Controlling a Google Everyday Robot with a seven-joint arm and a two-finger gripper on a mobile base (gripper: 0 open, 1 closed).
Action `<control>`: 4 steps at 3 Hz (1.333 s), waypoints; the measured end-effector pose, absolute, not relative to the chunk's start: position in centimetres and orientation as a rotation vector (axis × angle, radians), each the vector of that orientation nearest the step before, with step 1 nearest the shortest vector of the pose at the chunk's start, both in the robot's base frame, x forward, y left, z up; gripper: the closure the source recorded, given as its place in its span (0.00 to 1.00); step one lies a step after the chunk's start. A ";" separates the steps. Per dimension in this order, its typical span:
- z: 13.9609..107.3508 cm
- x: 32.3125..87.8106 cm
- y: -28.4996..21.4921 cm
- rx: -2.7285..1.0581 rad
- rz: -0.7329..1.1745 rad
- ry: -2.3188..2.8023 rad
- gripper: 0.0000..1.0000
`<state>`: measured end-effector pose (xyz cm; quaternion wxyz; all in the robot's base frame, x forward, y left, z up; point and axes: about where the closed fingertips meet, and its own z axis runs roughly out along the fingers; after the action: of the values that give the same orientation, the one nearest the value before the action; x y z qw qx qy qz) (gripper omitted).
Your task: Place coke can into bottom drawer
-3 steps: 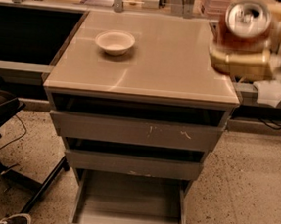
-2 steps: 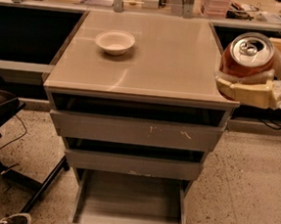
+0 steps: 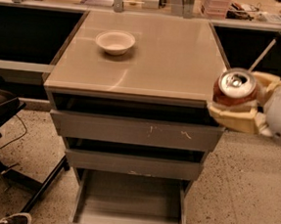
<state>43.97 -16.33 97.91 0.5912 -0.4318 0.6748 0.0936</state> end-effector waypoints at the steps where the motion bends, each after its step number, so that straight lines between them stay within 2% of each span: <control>1: 88.7 42.6 -17.4 -0.959 0.207 1.684 1.00; 2: 78.0 41.4 -17.8 -0.922 0.212 1.790 1.00; 4: 75.2 40.3 -17.3 -0.912 0.223 1.834 1.00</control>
Offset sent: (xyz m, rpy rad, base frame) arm -0.0551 -0.0156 -0.3649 -0.0195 0.3429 -0.1794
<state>40.34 -17.27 75.15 0.5148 -0.3795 0.7631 0.0929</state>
